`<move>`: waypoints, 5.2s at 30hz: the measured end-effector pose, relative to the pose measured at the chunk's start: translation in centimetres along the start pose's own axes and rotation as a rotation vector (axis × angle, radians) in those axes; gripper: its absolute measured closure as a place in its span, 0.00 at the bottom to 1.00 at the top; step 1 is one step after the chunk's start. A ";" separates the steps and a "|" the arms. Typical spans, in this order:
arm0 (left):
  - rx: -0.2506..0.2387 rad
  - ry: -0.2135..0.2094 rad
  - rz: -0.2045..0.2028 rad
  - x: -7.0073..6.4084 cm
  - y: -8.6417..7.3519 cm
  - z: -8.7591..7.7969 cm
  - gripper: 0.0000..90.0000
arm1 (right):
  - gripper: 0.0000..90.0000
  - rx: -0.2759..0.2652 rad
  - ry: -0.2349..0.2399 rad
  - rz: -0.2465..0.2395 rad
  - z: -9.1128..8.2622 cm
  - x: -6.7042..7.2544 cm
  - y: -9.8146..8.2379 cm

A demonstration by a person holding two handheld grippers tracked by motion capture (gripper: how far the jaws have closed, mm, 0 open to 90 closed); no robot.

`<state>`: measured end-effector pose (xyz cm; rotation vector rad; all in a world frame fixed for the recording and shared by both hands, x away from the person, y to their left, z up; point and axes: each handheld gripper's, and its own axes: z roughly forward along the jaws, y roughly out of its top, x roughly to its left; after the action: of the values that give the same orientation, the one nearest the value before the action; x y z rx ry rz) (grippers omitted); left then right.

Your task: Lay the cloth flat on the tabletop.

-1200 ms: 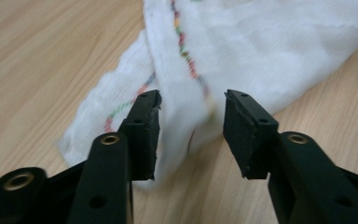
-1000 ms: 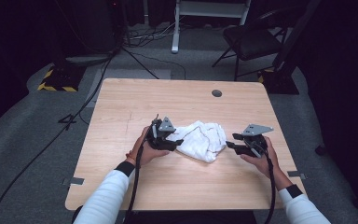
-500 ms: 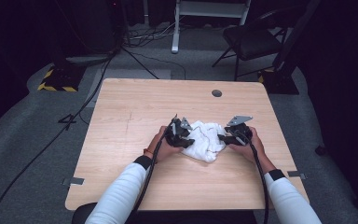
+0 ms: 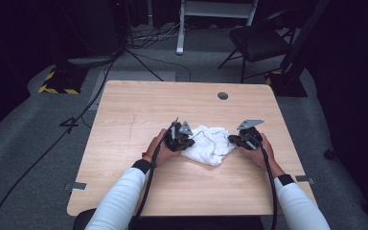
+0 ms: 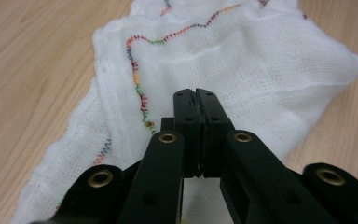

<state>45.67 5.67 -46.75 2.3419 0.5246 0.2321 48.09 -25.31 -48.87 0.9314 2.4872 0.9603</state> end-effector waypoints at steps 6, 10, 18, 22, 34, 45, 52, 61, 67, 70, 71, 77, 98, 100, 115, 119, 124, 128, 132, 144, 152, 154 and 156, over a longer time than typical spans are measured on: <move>-0.022 -0.009 0.024 -1.4 -0.9 -1.9 0.98 | 0.97 0.019 -0.046 0.004 -1.4 -0.3 -0.9; -0.024 -0.006 0.055 -2.8 -1.8 -3.4 0.98 | 0.97 0.019 -0.059 0.004 -2.2 -0.2 -1.3; 0.001 -0.021 0.049 -5.2 -5.4 -5.7 1.00 | 0.97 0.004 -0.073 0.020 -3.9 0.1 -2.3; 0.009 -0.030 0.038 -6.2 -7.2 -6.8 0.98 | 0.93 0.030 -0.078 0.011 -3.7 0.4 -2.7; -0.045 0.026 -0.061 -4.4 -4.8 -5.5 0.51 | 0.60 -0.059 0.028 -0.056 -5.2 3.6 -0.4; 0.082 0.030 -0.058 -3.3 -3.5 -1.2 0.69 | 0.57 0.050 0.062 -0.116 -2.2 7.1 -1.3; 0.072 0.025 -0.045 -1.8 -2.9 -0.3 0.90 | 0.63 0.049 -0.010 -0.076 -1.3 5.7 -0.5; 0.075 0.085 -0.054 1.3 -1.1 1.2 0.93 | 0.64 0.036 -0.033 -0.016 0.2 3.0 0.6; 0.027 0.083 -0.019 0.3 -1.5 -1.2 0.94 | 0.83 0.011 -0.006 -0.043 -0.8 3.1 0.1; -0.019 0.060 0.012 -1.3 -2.3 -3.5 0.94 | 0.87 -0.019 0.035 -0.054 -2.0 3.2 0.1; -0.019 0.060 0.012 -1.3 -2.3 -3.5 0.94 | 0.87 -0.019 0.035 -0.054 -2.0 3.2 0.1; 0.005 0.007 0.076 -4.4 -4.5 -5.4 0.94 | 0.86 -0.040 0.100 -0.100 -3.8 4.3 -0.5; -0.015 0.025 0.001 -6.1 -7.8 -7.9 0.68 | 0.62 -0.075 0.089 -0.144 -3.3 7.5 2.0; -0.027 0.024 -0.004 -5.9 -7.2 -7.5 0.62 | 0.62 -0.067 0.098 -0.154 -2.1 8.1 3.1; 0.070 -0.024 0.029 -5.7 -5.2 -3.5 0.71 | 0.78 0.116 0.209 -0.195 4.1 9.4 6.6; 0.081 -0.040 0.068 -5.9 -5.4 -3.8 0.84 | 0.92 0.110 0.210 -0.231 3.6 9.7 6.5; 0.065 -0.037 0.093 -6.0 -5.6 -4.5 0.95 | 0.95 0.050 0.211 -0.221 1.4 9.8 5.6; 0.047 -0.038 0.085 -6.0 -5.7 -5.3 0.95 | 0.95 -0.027 0.210 -0.212 -1.5 9.5 4.6; 0.039 -0.043 0.100 -6.9 -6.0 -6.1 0.95 | 0.95 -0.084 0.225 -0.196 -4.8 8.9 2.8; 0.080 -0.093 0.141 -9.0 -7.7 -6.9 0.95 | 0.93 -0.068 0.226 -0.156 -11.2 8.8 -5.2; 0.077 -0.062 0.100 -8.8 -8.7 -8.0 0.89 | 0.77 -0.032 0.212 -0.136 -12.4 10.6 -8.6; 0.061 -0.031 0.087 -8.6 -8.7 -8.4 0.83 | 0.69 -0.042 0.186 -0.141 -12.9 10.8 -8.7; 0.041 -0.014 0.075 -8.4 -8.5 -8.8 0.78 | 0.62 -0.063 0.157 -0.133 -13.3 10.6 -8.5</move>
<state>32.84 13.05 -46.33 2.4037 0.4394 0.2422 29.80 -29.37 -45.69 0.6855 2.5930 1.0983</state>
